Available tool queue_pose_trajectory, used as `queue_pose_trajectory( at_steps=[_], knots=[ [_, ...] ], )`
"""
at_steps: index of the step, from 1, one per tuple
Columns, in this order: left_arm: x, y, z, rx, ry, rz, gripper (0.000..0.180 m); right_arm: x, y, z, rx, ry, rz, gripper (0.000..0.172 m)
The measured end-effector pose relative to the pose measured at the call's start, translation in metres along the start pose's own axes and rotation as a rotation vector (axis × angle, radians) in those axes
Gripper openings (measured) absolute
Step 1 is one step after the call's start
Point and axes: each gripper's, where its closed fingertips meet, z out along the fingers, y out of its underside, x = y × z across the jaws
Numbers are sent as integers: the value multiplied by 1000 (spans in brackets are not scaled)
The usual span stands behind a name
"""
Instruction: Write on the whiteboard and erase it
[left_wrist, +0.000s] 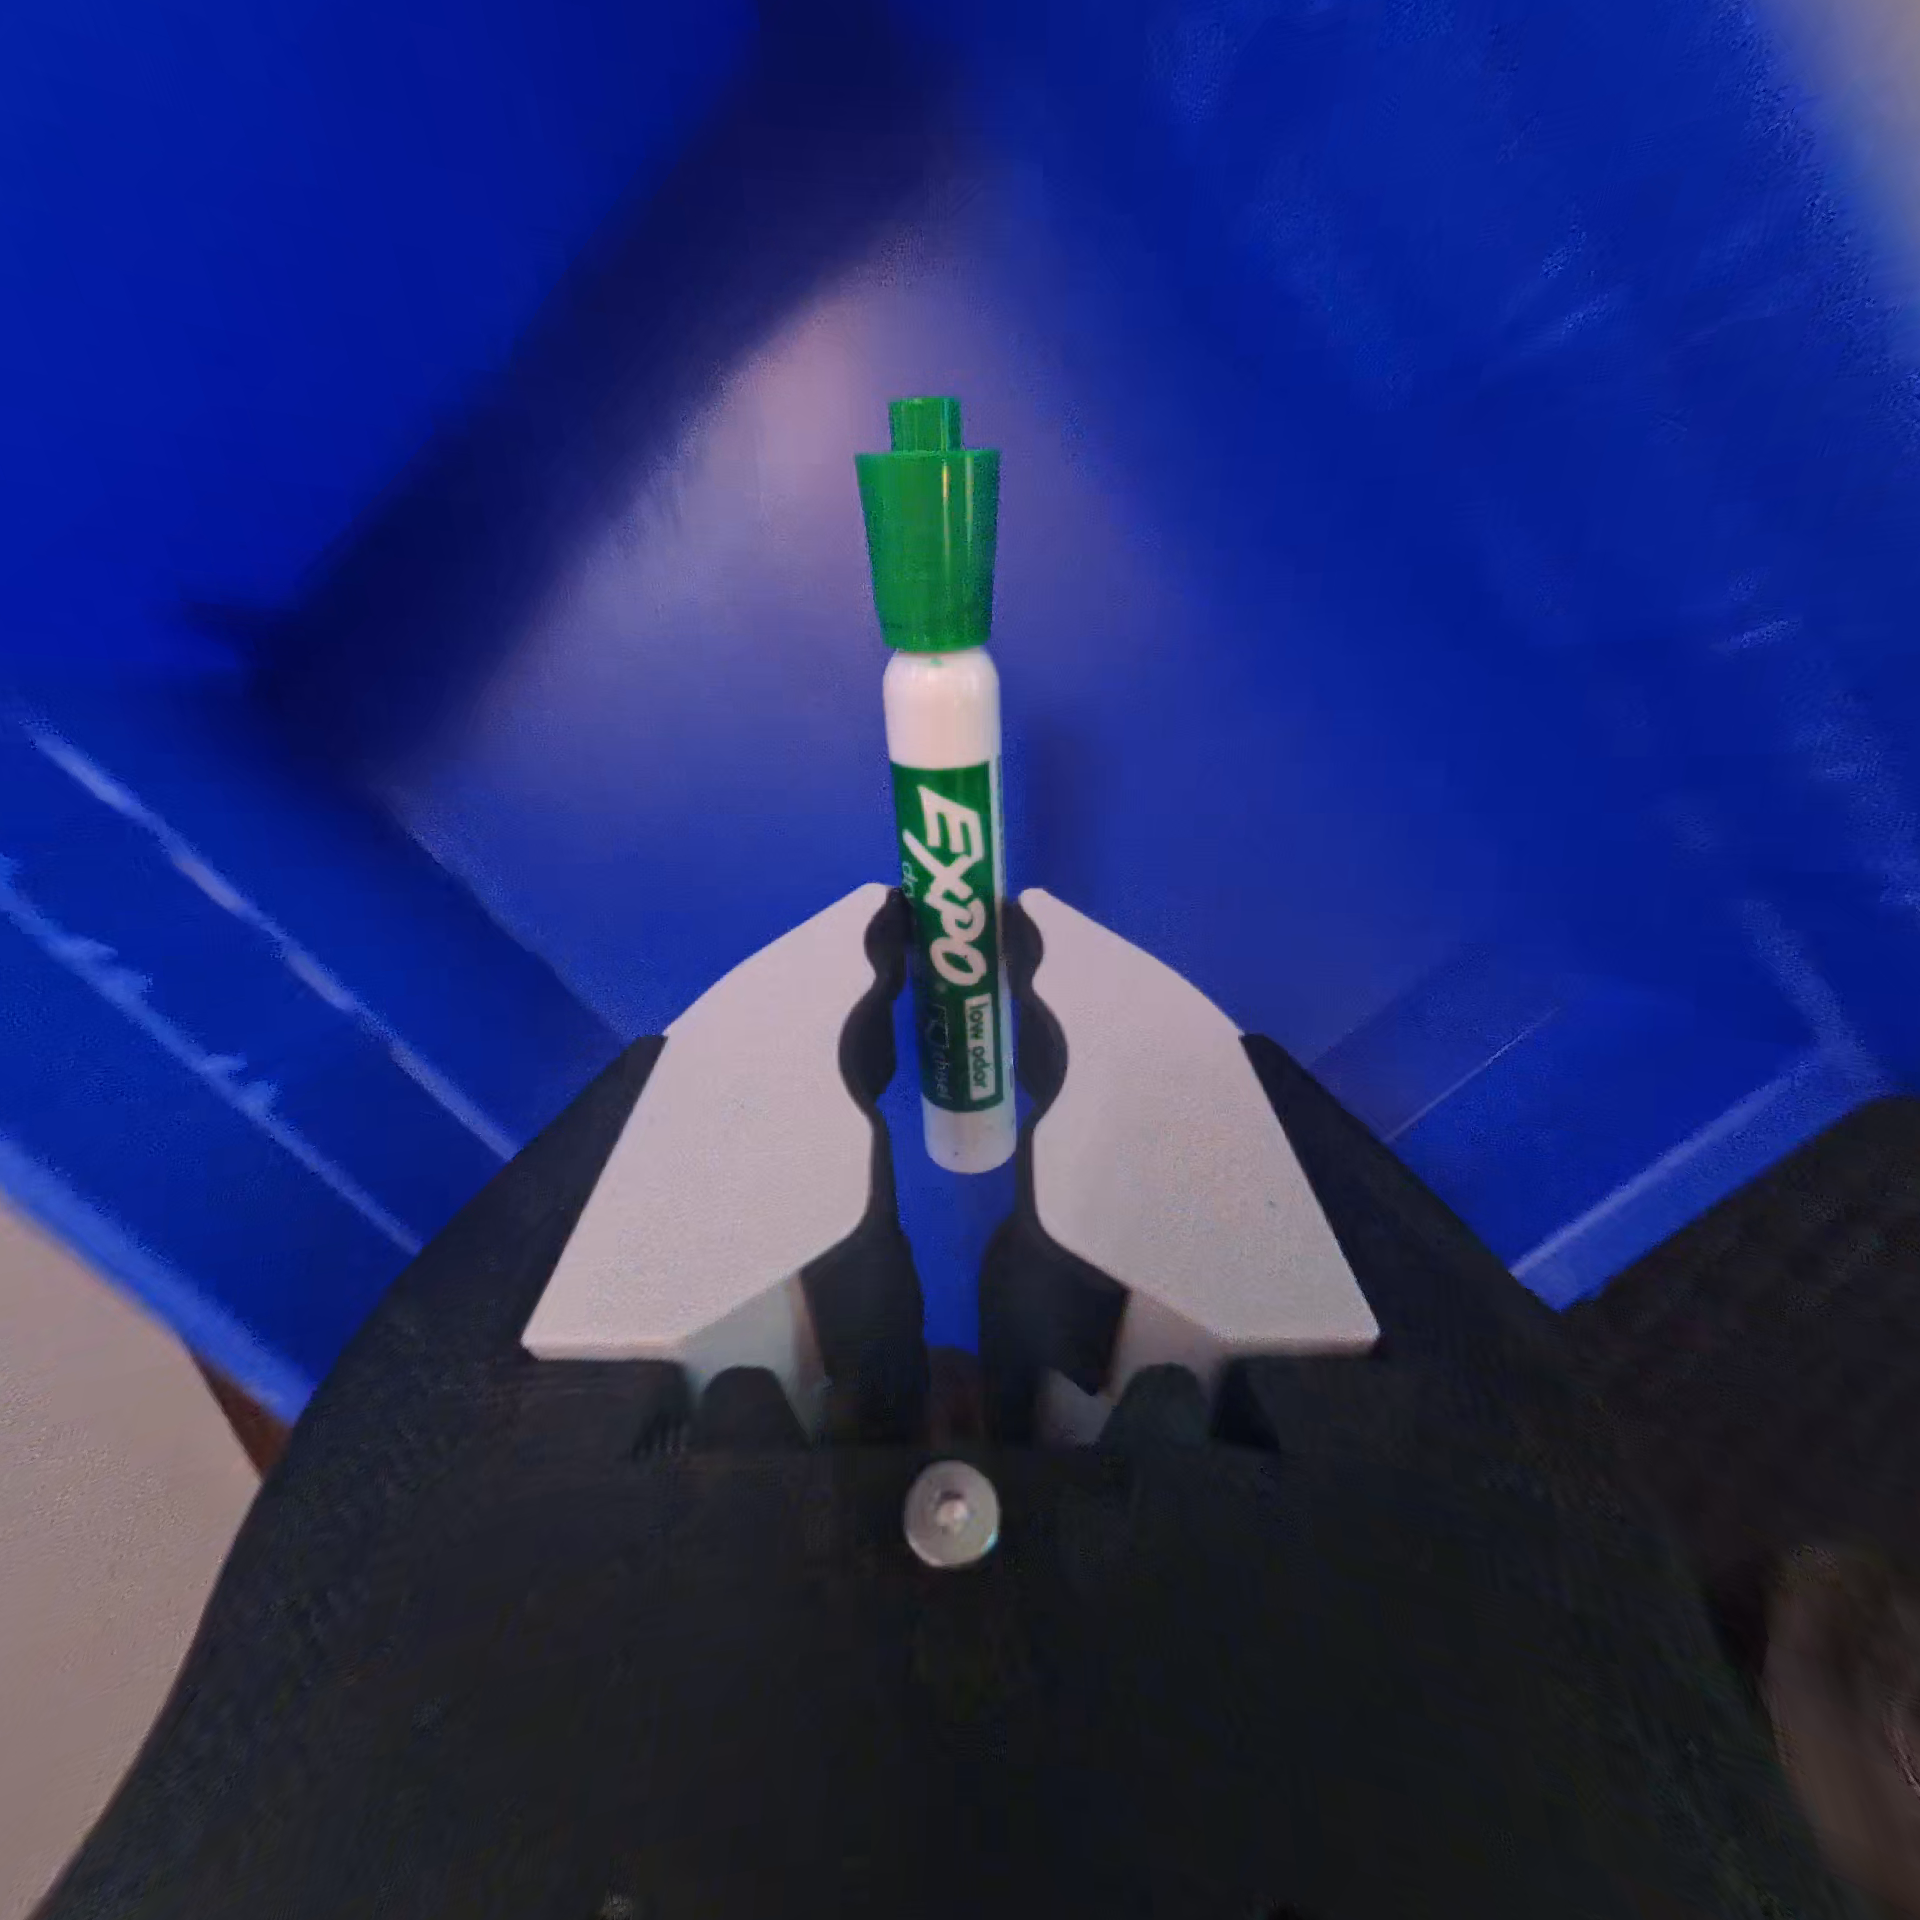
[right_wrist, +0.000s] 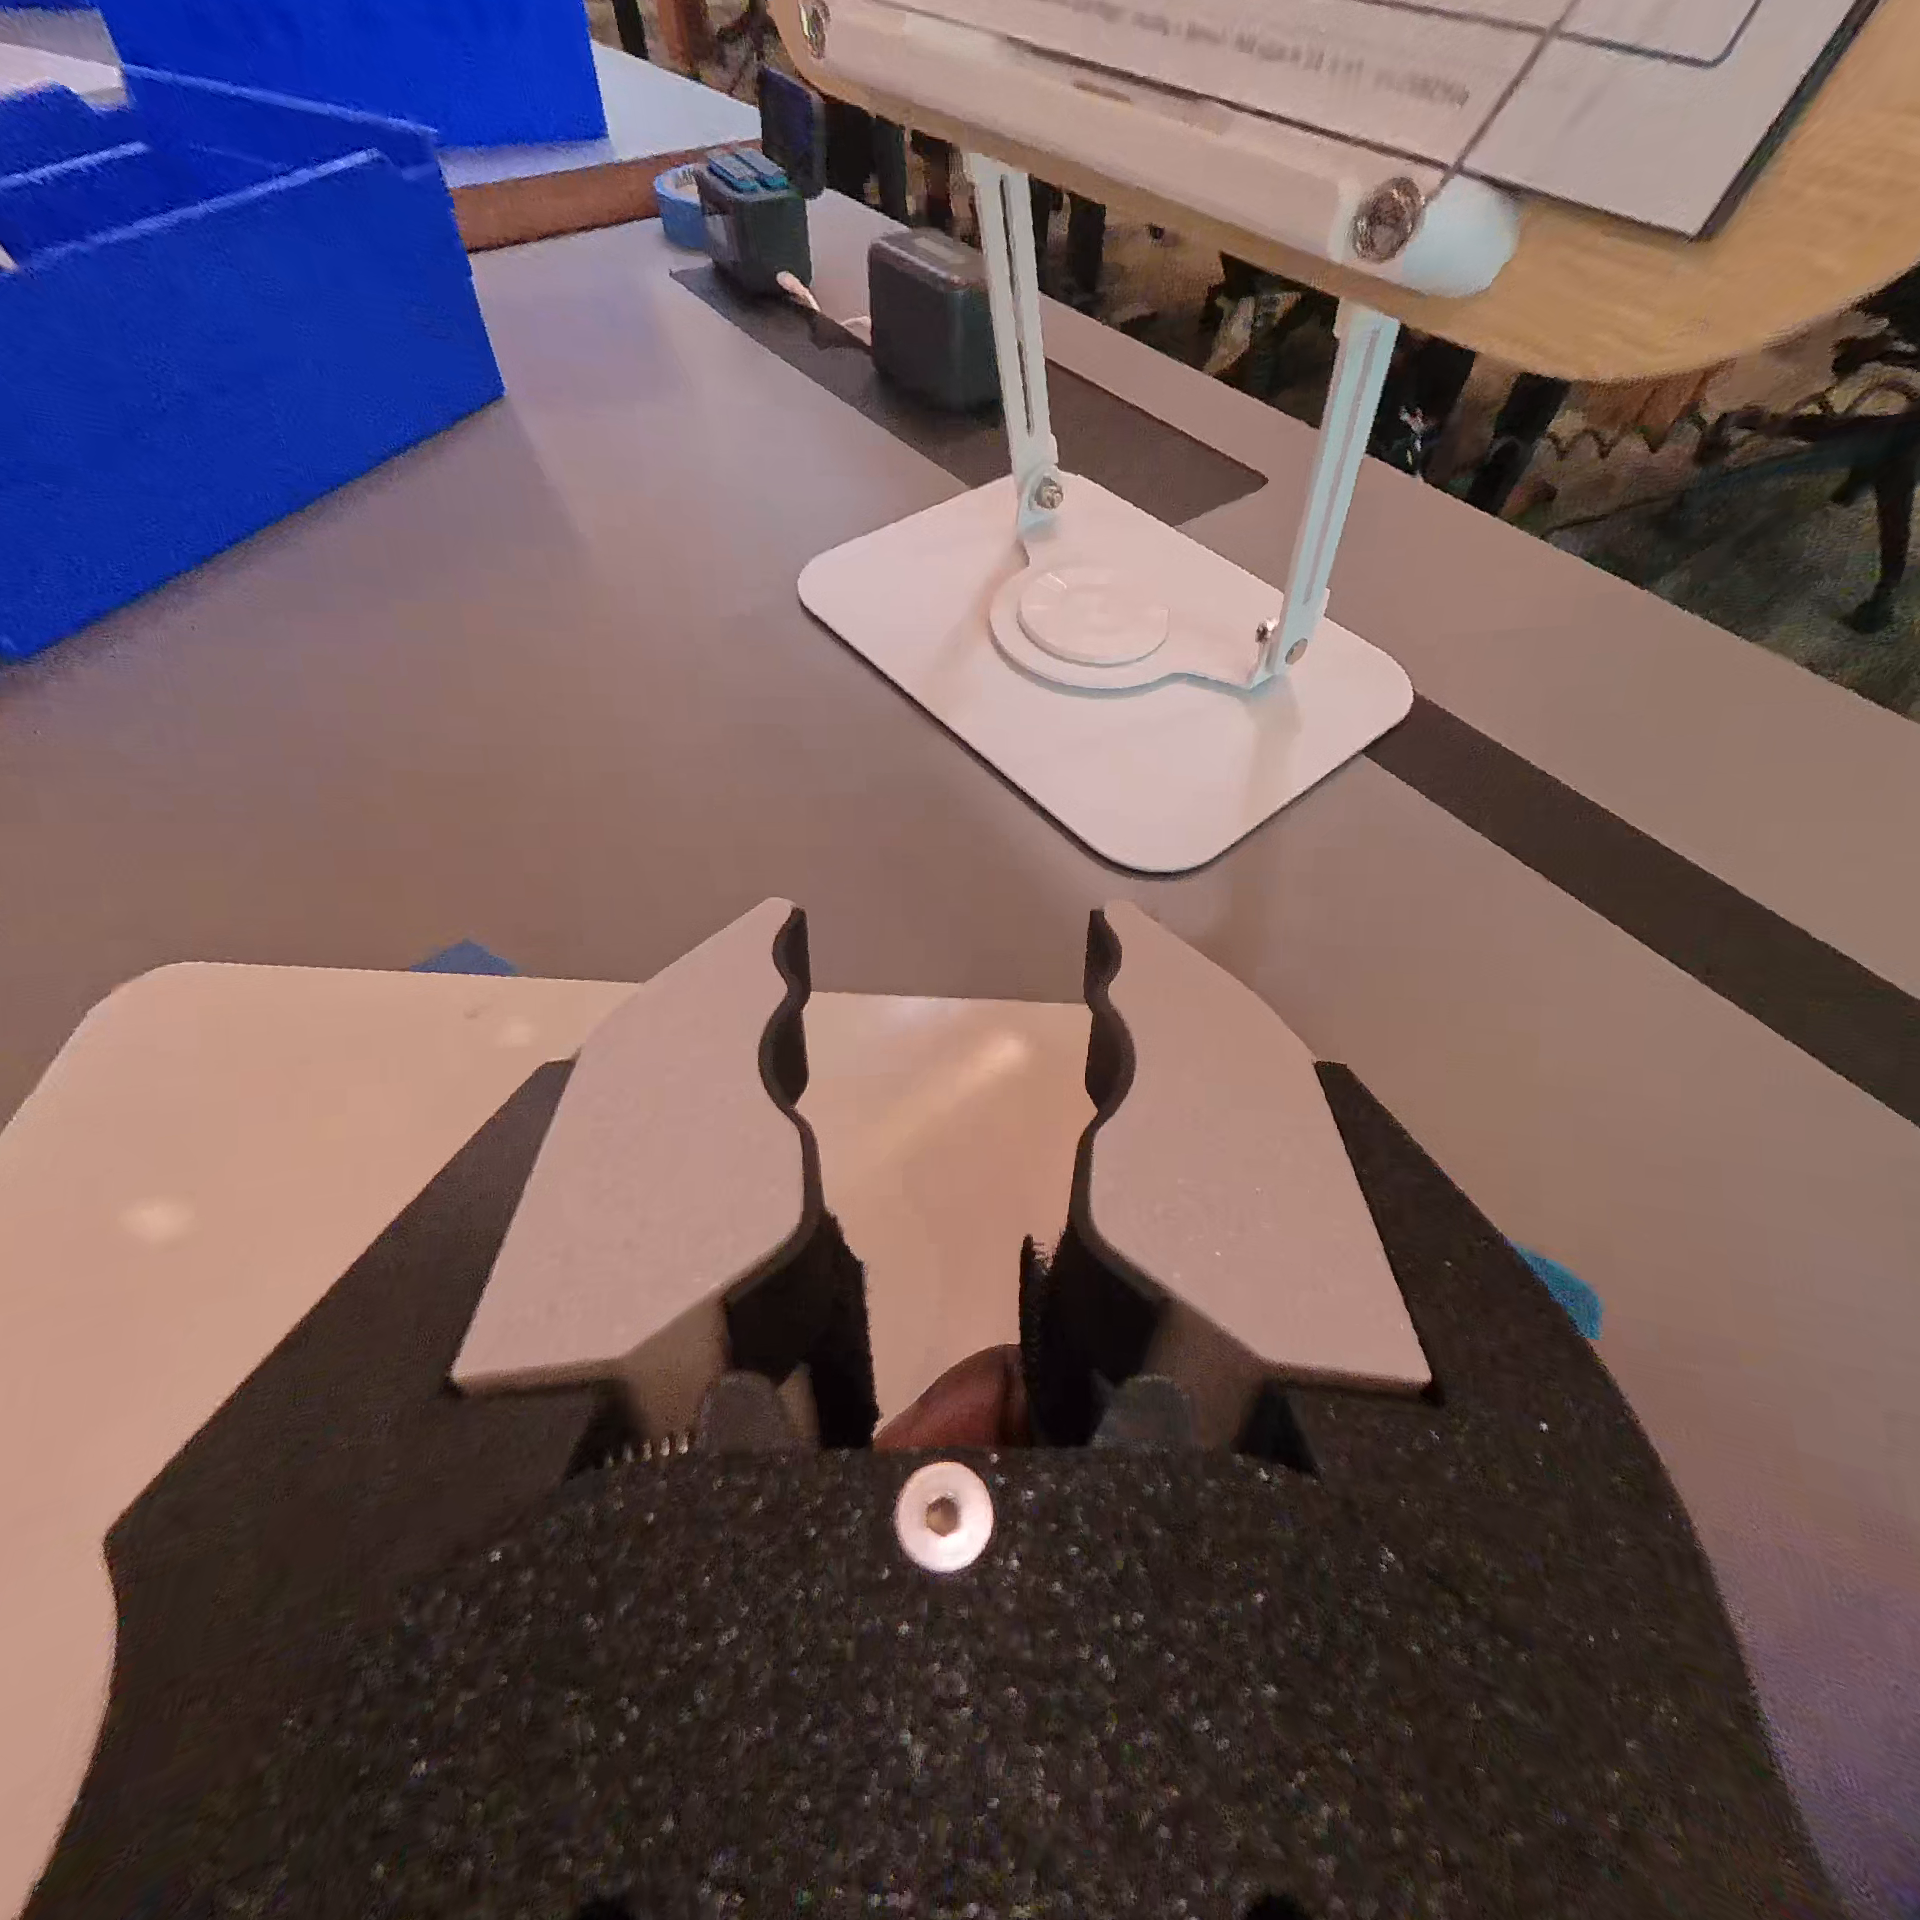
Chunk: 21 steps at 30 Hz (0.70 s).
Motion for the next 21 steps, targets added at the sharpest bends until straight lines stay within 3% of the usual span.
queue_pose_trajectory(
  at_steps=[3, 5, 7, 10, 12, 18, 21],
  knots=[
    [39, -79, -75, 715, 83, 86, 18, -25, -27, 4, 132, -96, 12, 51],
    [95, -105, -138, 1151, 354, 47, 18, -56, -53, 4, 248, -191, 8, 50],
    [153, -109, -173, 1373, 705, -24, 18, -101, -77, 1, 343, -316, -15, 51],
    [235, -106, -179, 1377, 1120, -20, 18, -175, -92, -3, 384, -496, -64, 40],
    [277, -108, -173, 1355, 1240, 28, 18, -209, -82, -2, 320, -592, -102, 34],
    [355, -111, -133, 1257, 1216, 254, 19, -222, -79, -8, 350, -783, 125, 50],
    [374, -111, -114, 1180, 1186, 324, 18, -221, -76, -12, 343, -814, 109, 31]
  ],
)
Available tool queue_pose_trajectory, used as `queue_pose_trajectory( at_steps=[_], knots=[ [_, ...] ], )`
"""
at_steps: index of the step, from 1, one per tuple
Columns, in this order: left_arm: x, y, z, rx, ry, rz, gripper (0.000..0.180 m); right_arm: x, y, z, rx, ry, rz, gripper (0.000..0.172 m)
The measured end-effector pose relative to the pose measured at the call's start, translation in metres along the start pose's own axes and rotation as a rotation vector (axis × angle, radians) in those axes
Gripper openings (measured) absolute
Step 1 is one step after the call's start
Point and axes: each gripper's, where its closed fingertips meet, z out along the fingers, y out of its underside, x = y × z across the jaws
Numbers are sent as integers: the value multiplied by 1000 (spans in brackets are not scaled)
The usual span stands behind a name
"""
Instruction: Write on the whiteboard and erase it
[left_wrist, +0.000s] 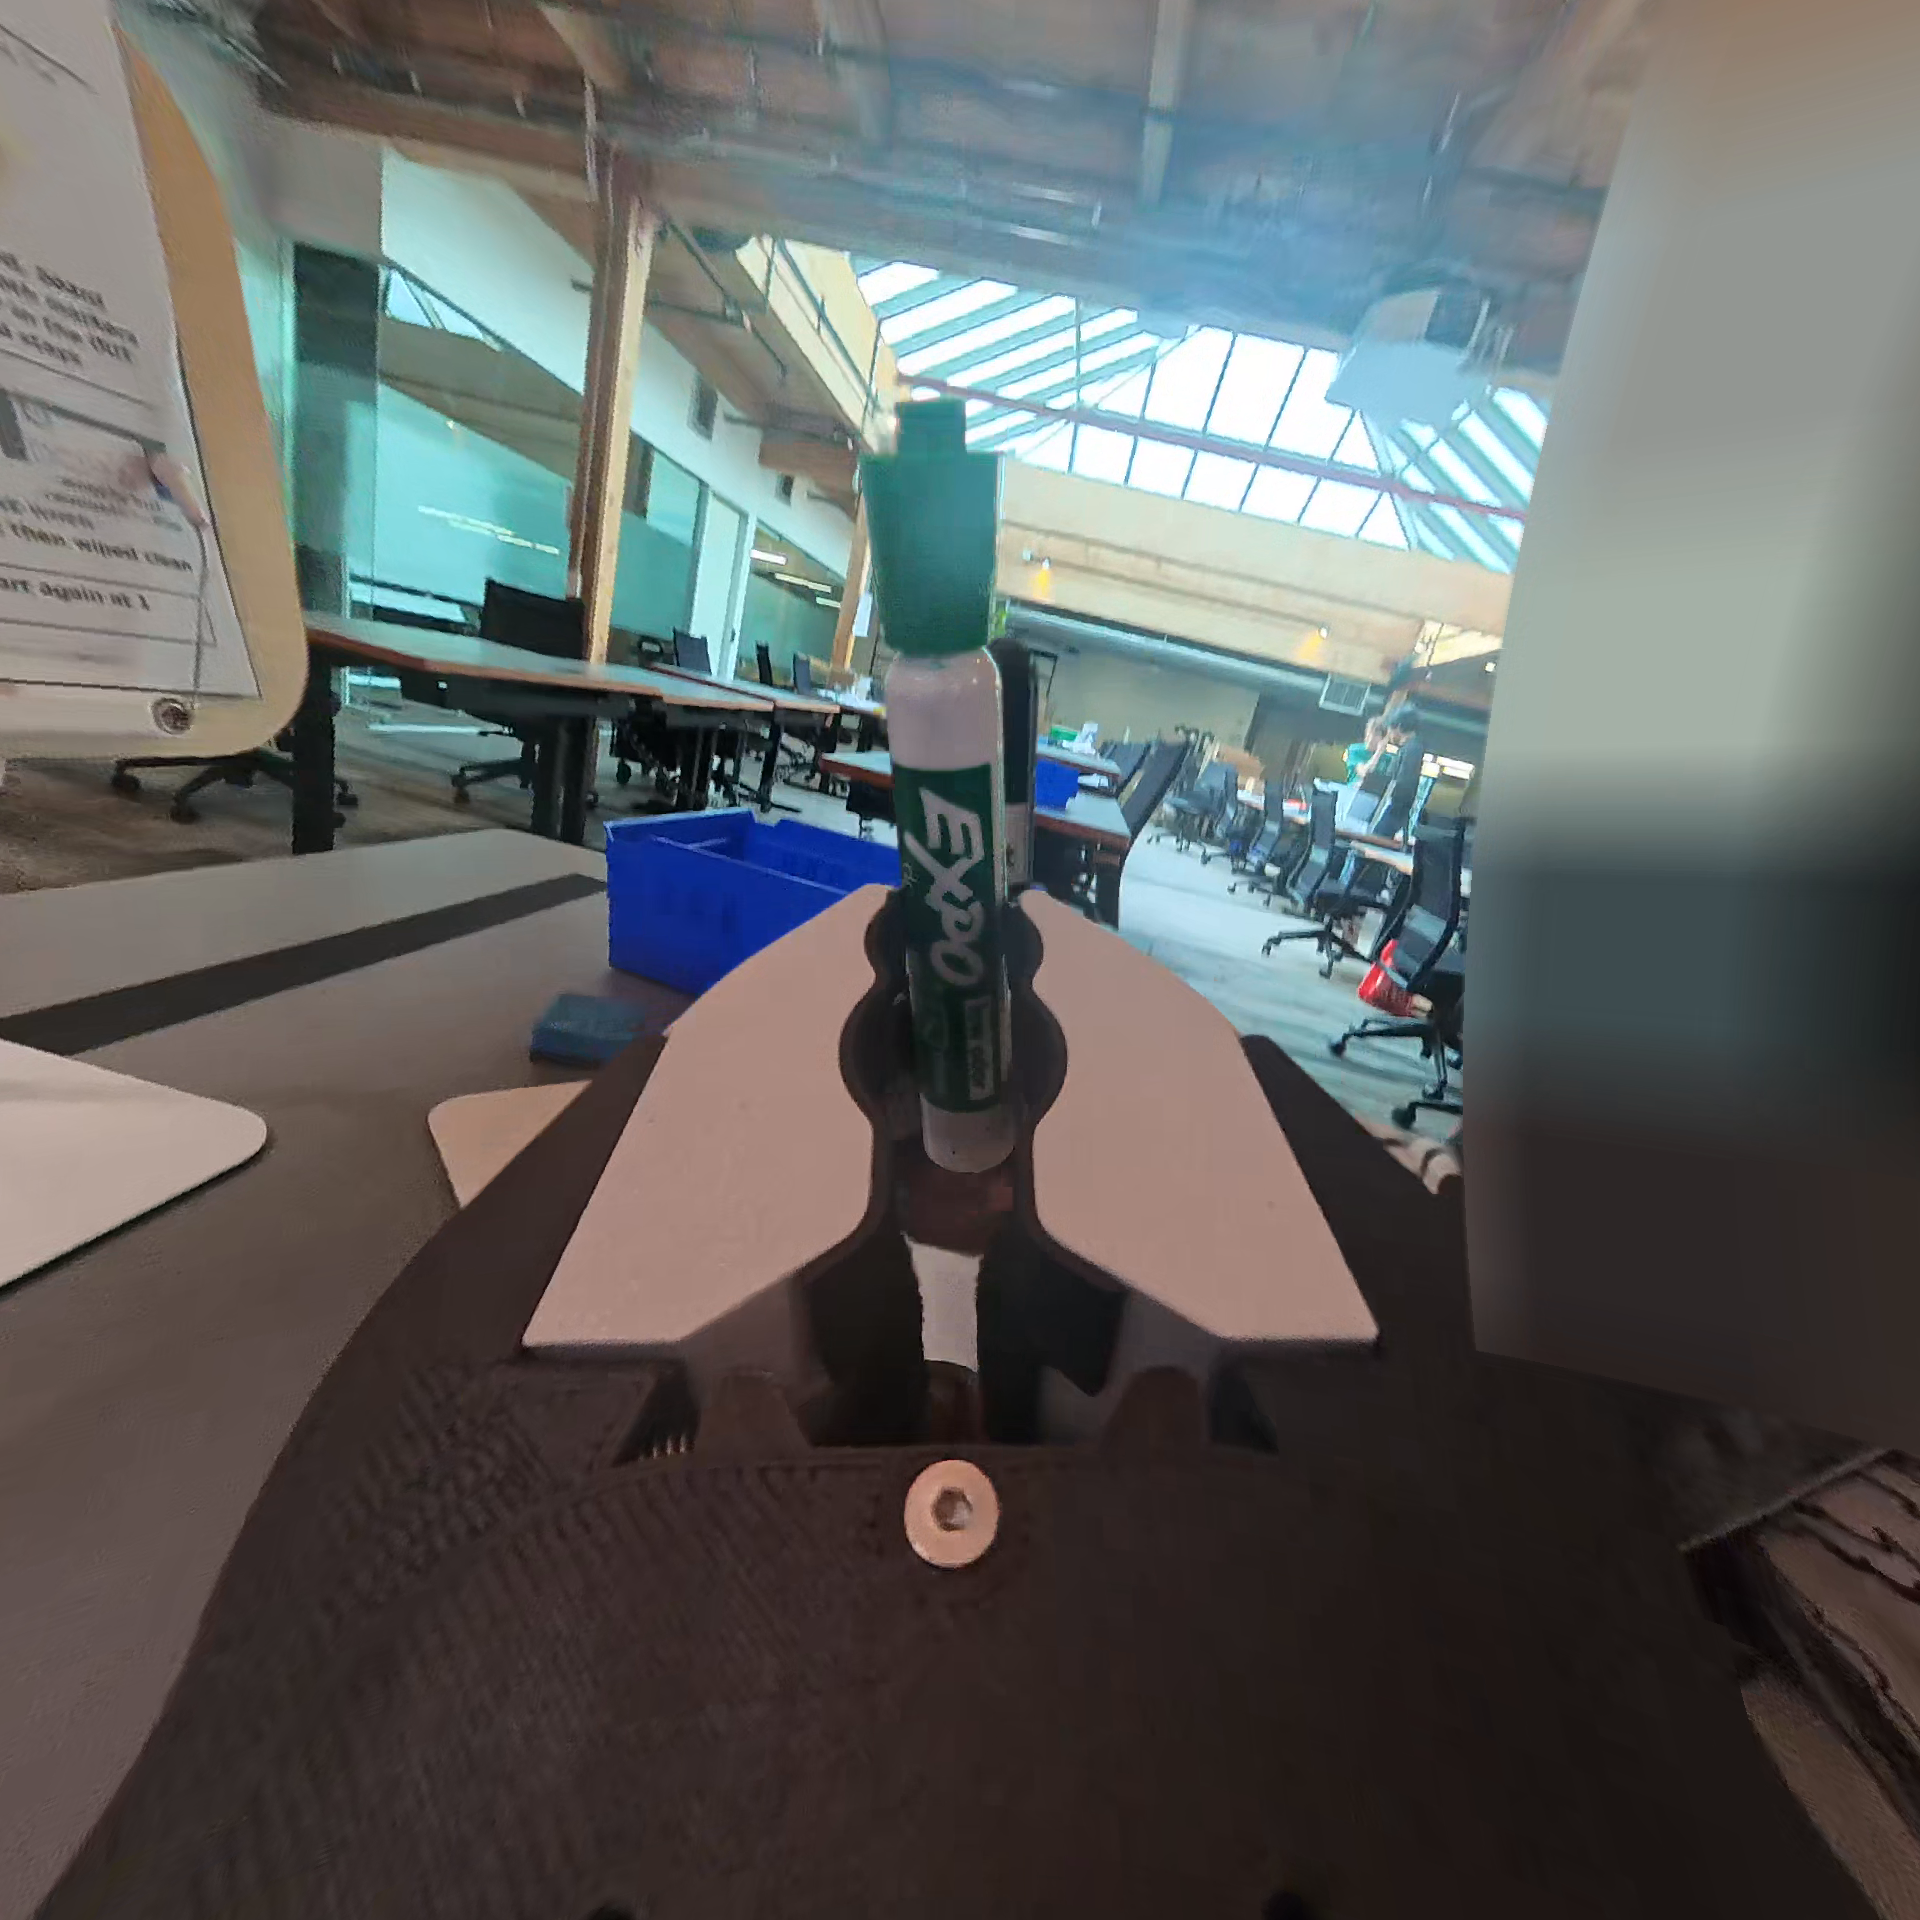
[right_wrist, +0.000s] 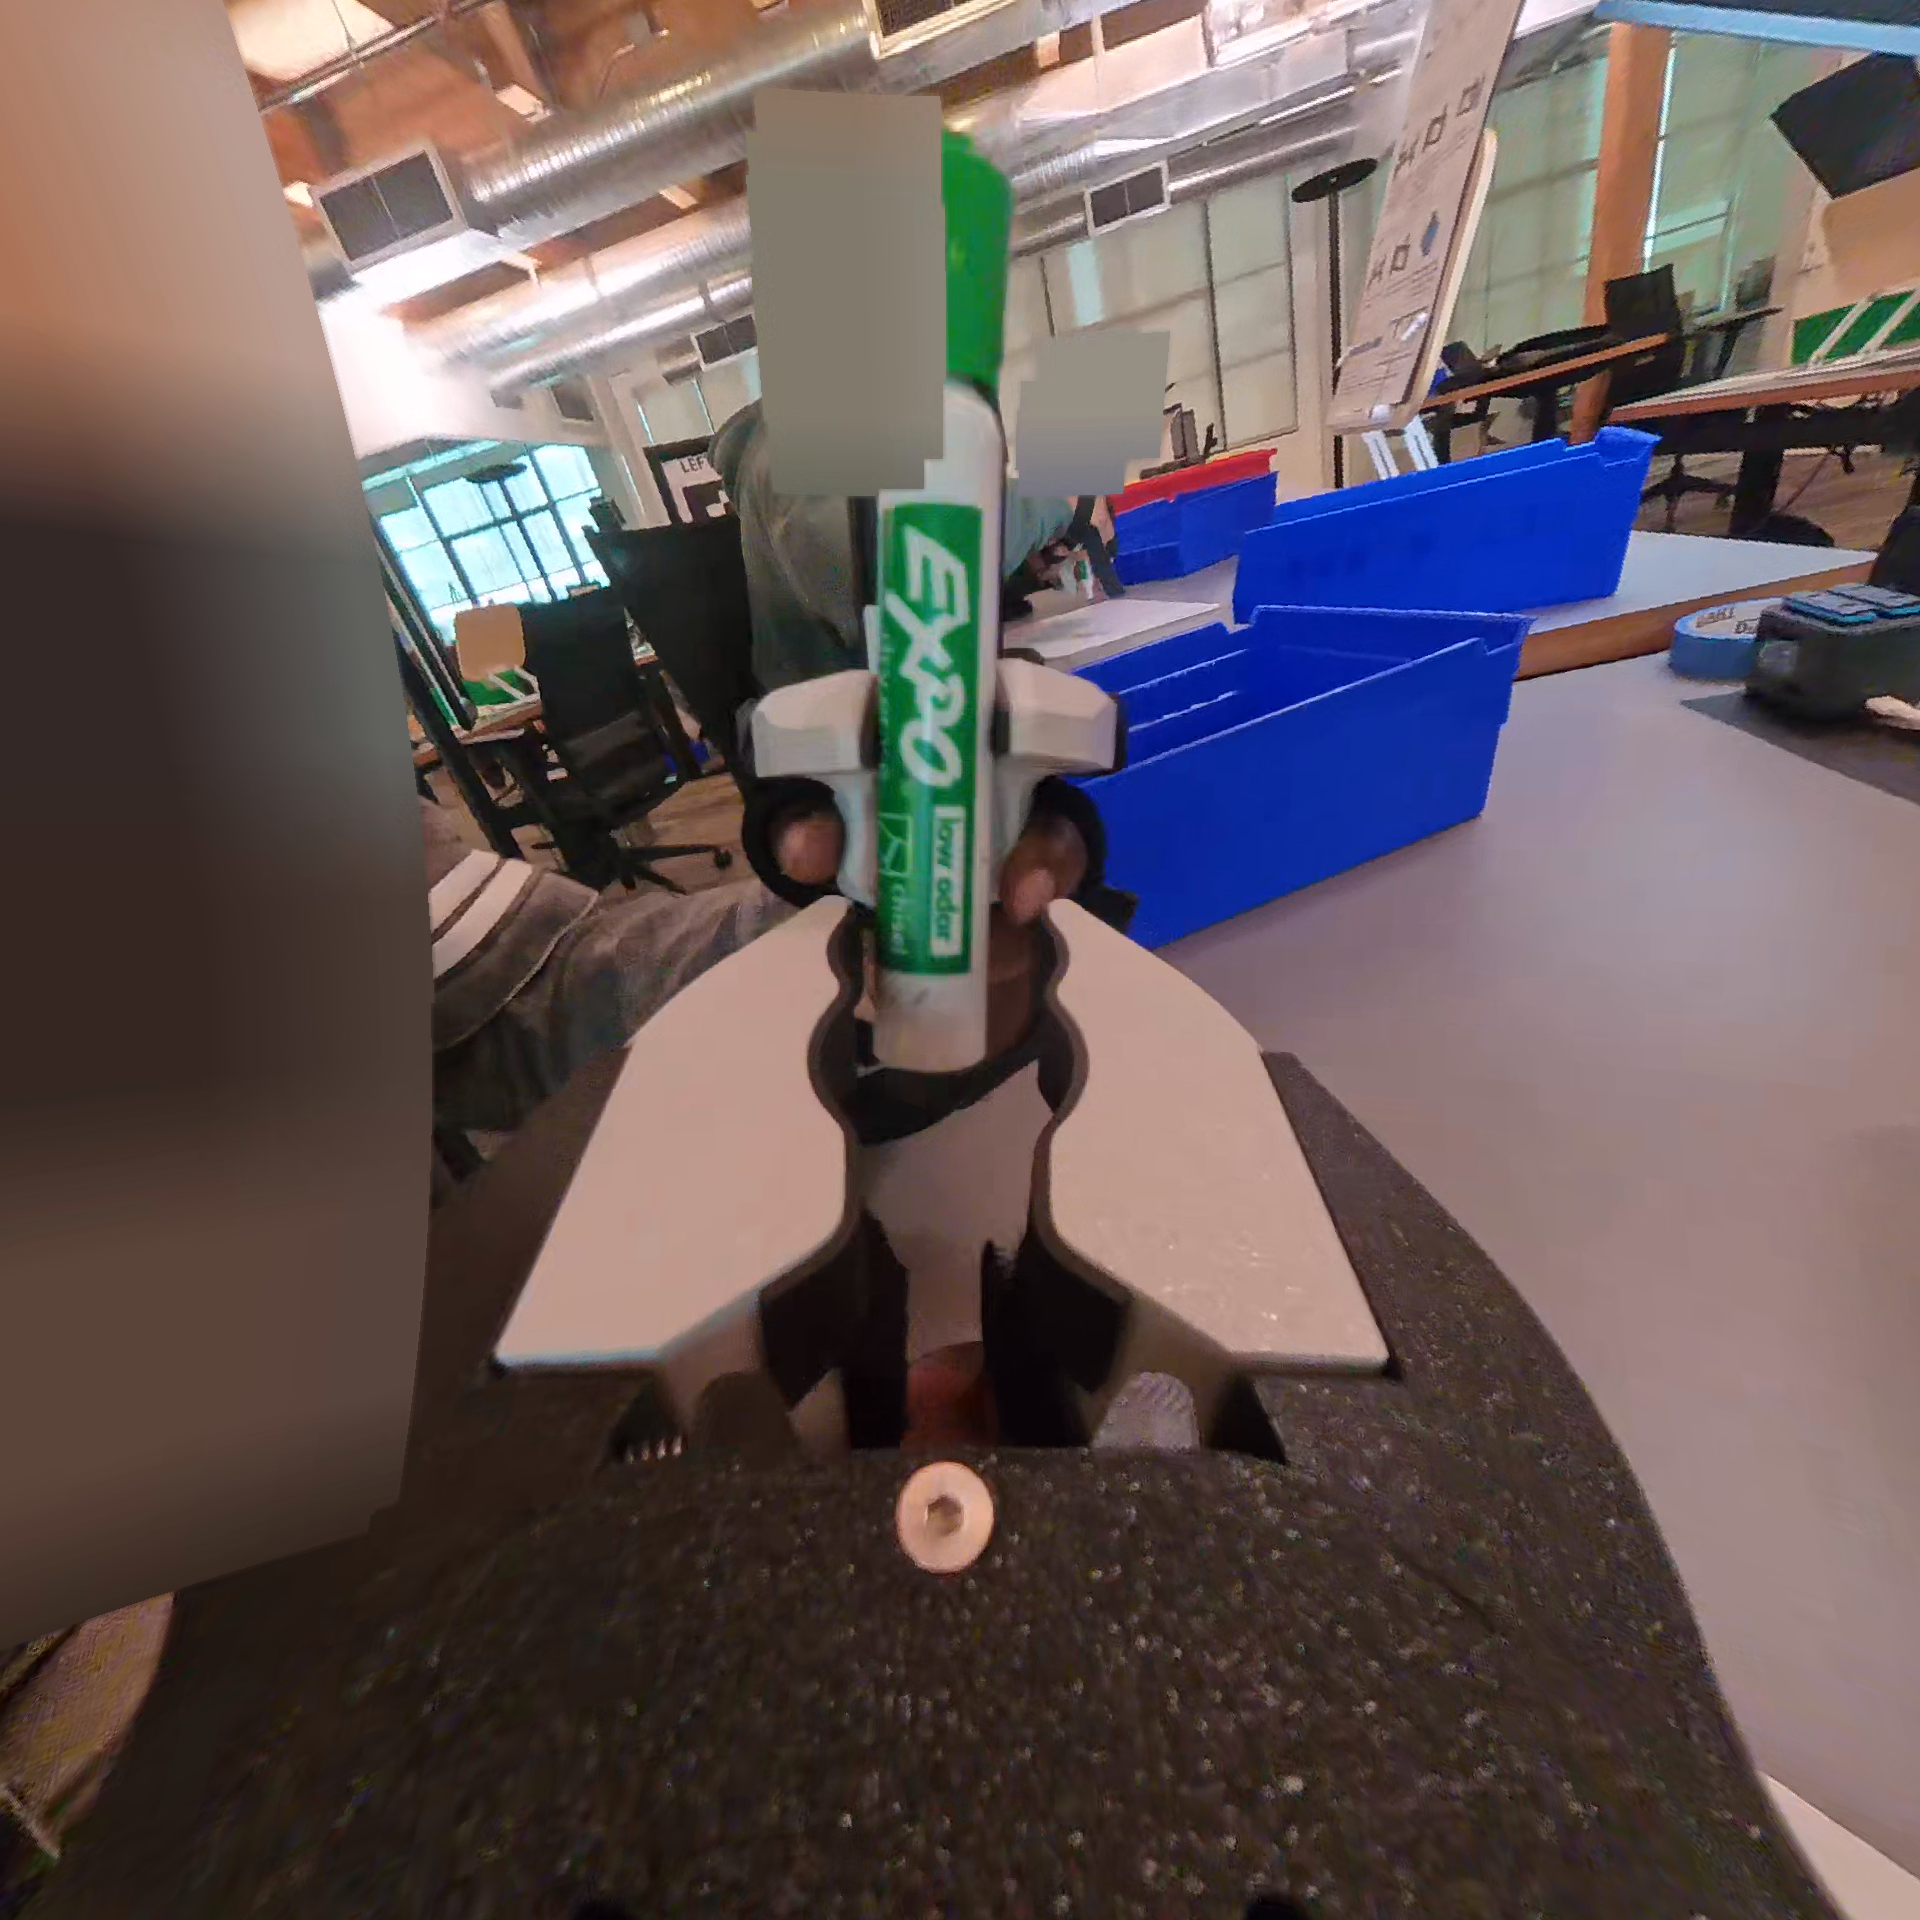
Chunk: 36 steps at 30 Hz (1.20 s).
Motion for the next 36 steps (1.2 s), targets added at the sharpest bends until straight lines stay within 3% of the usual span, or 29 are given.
queue_pose_trajectory(
  at_steps=[3, 5, 8, 10, 15, 18, 20, 21, 22, 23, 25, 28, 30, 31, 33, 36],
  knots=[
    [-1, 12, 4, -70, 4, 54, 18, 3, 11, -4, -101, 49, -82, 20],
    [-14, 20, -3, -174, -92, 214, 23, 13, 19, -13, -192, 102, -86, 20],
    [-51, 14, -32, -346, -413, 734, 49, 43, 39, -40, -387, 305, -114, 20],
    [-65, 18, -48, -537, -517, 1054, 55, 52, 47, -50, -448, 359, -88, 20],
    [-76, 37, -48, -869, -523, 1632, 62, 59, 73, -60, -599, 403, 11, 20],
    [-85, 53, -45, -1014, -445, 1794, 62, 56, 82, -59, -643, 371, 32, 20],
    [-92, 59, -43, -1042, -410, 1811, 54, 51, 84, -58, -652, 343, 40, 20],
    [-94, 62, -42, -1052, -395, 1817, 45, 49, 84, -58, -658, 336, 37, 20],
    [-95, 63, -41, -1057, -389, 1813, 24, 48, 84, -58, -658, 331, 36, 20],
    [-97, 66, -42, -1074, -380, 1777, 19, 48, 82, -58, -647, 329, 33, 20],
    [-100, 71, -45, -1072, -413, 1609, 19, 48, 69, -57, -571, 328, 14, 20],
    [-91, 73, -38, -874, -429, 1186, 18, 39, 17, -54, -256, 270, -116, 24],
    [-72, 75, -25, -714, -335, 844, 17, 24, -25, -57, 35, 227, -208, 53],
    [-59, 76, -17, -636, -253, 715, 17, 18, -38, -59, 137, 206, -237, 59],
    [-40, 77, -6, -545, -140, 565, 17, 10, -40, -53, 194, 154, -273, 60],
    [-28, 84, -3, -542, -53, 529, 17, 7, -12, -33, 70, 93, -314, 53]
  ],
)
